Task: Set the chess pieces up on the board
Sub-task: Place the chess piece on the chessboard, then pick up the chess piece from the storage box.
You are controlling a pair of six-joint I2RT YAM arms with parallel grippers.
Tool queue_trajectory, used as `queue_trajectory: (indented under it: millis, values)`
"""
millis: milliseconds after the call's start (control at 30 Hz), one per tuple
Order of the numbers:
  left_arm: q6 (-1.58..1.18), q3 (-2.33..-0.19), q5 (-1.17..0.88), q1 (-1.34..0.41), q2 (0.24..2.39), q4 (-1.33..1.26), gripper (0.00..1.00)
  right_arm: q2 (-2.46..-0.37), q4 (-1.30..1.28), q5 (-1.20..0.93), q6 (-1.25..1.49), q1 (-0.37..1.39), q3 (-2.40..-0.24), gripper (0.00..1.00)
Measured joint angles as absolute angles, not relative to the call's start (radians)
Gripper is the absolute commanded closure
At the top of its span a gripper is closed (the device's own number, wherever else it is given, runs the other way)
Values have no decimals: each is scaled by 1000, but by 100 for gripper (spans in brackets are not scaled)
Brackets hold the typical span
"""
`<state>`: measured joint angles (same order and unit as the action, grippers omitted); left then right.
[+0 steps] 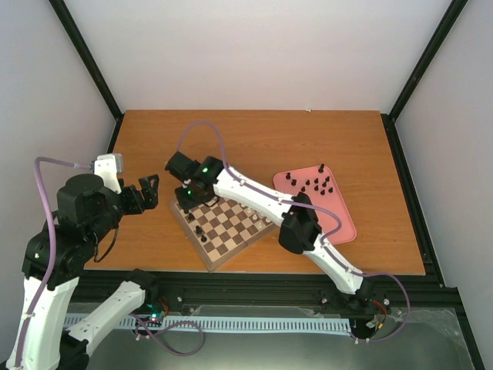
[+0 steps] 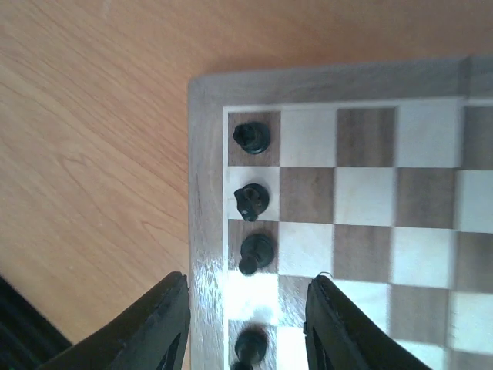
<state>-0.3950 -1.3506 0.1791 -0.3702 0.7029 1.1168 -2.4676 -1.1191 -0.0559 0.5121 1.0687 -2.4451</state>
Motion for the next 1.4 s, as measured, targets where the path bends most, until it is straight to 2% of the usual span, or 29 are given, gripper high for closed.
queue_trajectory:
  millis: [167, 300, 367, 533, 667, 867, 1267, 1400]
  values:
    - [-395, -1351, 179, -370, 705, 1117, 0, -2310, -1145, 16, 514, 1049, -2409, 49]
    - [-395, -1351, 179, -370, 716, 1117, 0, -2111, -1158, 94, 517, 979, -2260, 45]
    - [-395, -1351, 179, -370, 725, 1116, 0, -2059, -1151, 118, 517, 913, -2201, 41]
    - [-395, -1351, 179, -370, 750, 1116, 0, -1966, -1159, 194, 517, 682, -2005, 40]
    - [-395, -1351, 179, -370, 773, 1115, 0, -1958, -1157, 237, 496, 494, -1891, 40]
    - [-395, -1351, 179, -370, 809, 1107, 0, -1961, -1140, 247, 453, 316, -1800, 41]
    - [-396, -1351, 178, -370, 892, 1050, 0, -2113, -1074, 188, 378, 207, -1796, 45]
    - [-397, -1351, 178, -370, 915, 1036, 0, -2175, -1068, 171, 360, 180, -1814, 52]
